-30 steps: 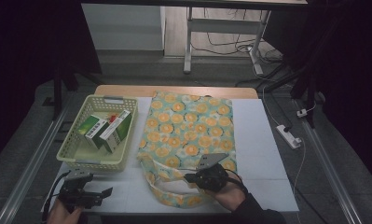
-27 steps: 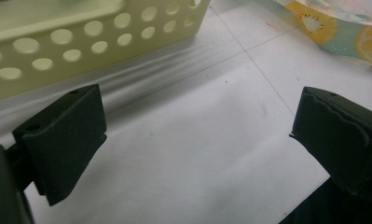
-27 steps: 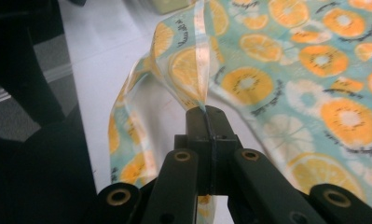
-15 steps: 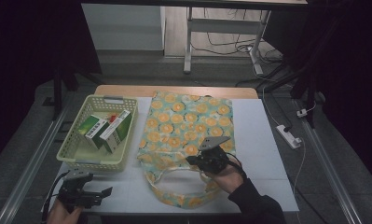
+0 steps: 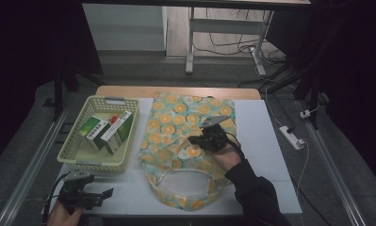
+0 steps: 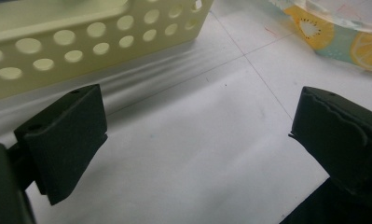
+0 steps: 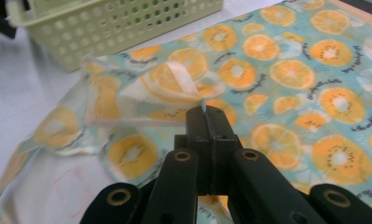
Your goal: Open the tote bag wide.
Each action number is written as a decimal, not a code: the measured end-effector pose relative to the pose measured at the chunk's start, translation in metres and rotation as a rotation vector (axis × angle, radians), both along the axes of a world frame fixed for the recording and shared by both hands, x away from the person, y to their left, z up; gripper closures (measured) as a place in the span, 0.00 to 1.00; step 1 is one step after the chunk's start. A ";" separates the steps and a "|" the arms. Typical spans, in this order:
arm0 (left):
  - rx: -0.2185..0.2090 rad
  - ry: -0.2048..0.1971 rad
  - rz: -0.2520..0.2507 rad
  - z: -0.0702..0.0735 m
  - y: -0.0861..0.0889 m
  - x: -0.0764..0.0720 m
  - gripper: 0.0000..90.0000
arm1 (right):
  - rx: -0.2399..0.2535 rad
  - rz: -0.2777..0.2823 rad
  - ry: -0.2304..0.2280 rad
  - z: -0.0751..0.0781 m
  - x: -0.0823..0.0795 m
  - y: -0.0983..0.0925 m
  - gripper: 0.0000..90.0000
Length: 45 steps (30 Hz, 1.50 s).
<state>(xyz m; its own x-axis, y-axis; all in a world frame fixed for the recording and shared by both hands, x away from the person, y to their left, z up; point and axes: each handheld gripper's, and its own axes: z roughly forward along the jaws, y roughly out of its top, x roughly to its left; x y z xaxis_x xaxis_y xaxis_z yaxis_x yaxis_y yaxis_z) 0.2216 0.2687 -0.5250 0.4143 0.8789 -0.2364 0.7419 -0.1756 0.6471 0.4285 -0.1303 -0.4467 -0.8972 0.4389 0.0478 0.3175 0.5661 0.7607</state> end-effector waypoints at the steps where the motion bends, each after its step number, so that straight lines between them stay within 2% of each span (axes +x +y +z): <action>1: -0.001 0.000 0.000 0.000 0.000 0.000 0.04 | 0.002 -0.007 0.004 0.000 0.006 0.000 1.00; 8: -0.005 0.001 0.003 0.000 0.000 0.000 0.04 | 0.002 -0.040 -0.013 0.004 0.035 0.001 1.00; 13: -0.007 0.004 0.004 0.000 0.001 0.001 0.04 | 0.012 -0.055 -0.007 0.004 0.052 0.002 1.00; 30: -0.010 0.009 0.002 -0.001 0.001 0.001 0.04 | -0.030 -0.145 0.006 -0.024 0.106 0.000 1.00; 42: -0.013 0.011 0.001 -0.001 0.002 0.001 0.04 | -0.054 -0.203 -0.002 -0.042 0.131 -0.003 1.00; 45: -0.012 0.011 0.001 -0.001 0.001 0.001 0.04 | -0.057 -0.210 0.013 -0.048 0.134 -0.003 1.00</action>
